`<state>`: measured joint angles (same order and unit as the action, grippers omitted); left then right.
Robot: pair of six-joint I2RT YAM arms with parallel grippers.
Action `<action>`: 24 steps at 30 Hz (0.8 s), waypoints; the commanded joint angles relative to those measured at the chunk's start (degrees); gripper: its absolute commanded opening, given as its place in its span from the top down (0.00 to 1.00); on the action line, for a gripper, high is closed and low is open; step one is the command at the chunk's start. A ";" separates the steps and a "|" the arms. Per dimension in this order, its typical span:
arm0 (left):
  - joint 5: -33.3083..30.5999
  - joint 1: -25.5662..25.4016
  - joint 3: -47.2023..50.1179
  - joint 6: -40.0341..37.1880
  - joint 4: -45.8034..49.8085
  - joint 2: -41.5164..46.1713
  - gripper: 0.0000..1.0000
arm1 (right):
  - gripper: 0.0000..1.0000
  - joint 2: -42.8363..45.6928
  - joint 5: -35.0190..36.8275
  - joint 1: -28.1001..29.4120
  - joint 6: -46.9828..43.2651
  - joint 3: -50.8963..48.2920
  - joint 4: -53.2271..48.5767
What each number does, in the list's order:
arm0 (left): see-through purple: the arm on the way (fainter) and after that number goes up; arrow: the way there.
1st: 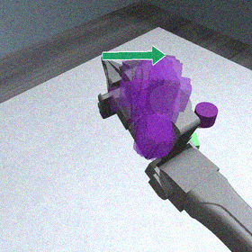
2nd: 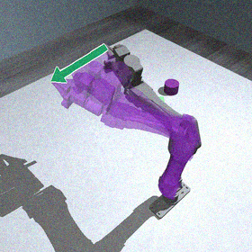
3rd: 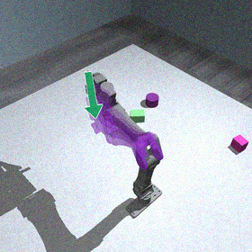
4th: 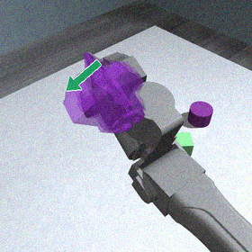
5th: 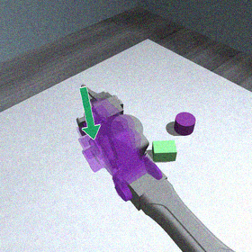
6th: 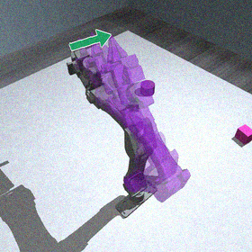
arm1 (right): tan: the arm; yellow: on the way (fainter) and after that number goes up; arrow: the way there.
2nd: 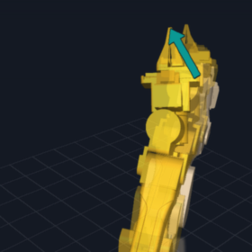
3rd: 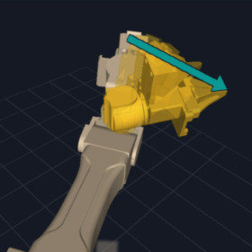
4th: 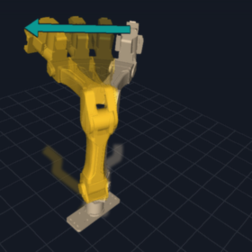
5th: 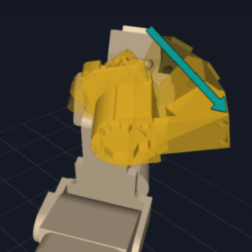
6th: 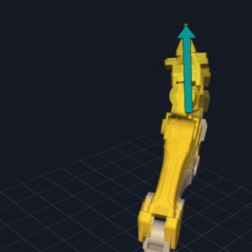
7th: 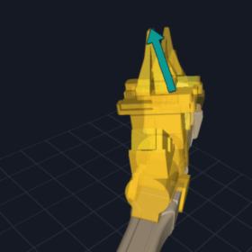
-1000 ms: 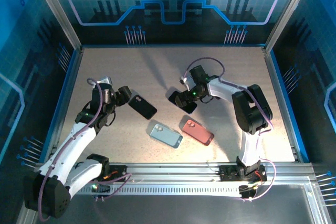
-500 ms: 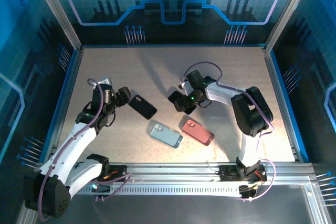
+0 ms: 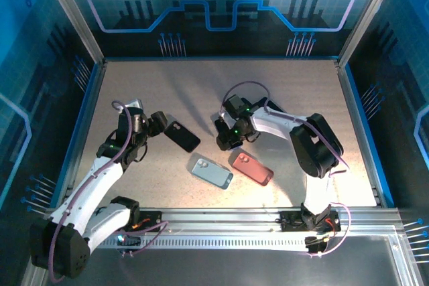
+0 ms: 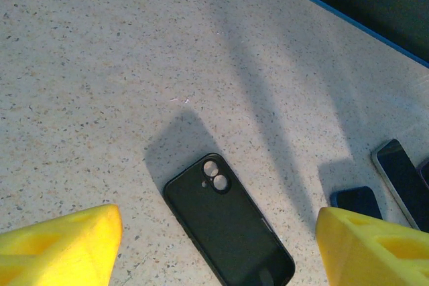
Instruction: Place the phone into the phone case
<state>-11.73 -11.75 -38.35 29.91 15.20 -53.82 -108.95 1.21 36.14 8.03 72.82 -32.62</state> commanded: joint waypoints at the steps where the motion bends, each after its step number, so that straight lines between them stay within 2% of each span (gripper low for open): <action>1: -0.59 -0.25 -0.17 -1.08 0.87 0.12 0.23 | 0.06 -1.82 5.77 0.59 0.52 2.53 -2.28; 16: -0.29 -0.24 -1.21 -3.02 1.85 -1.45 0.23 | 0.05 -8.22 10.22 0.72 3.51 8.24 -1.11; 24: -0.31 -0.28 -1.16 -3.01 1.50 -2.07 0.23 | 0.05 -7.99 10.57 0.95 5.32 9.26 -1.15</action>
<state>-11.70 -11.75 -38.37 28.14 16.10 -55.59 -115.72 9.91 36.38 11.73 80.86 -32.97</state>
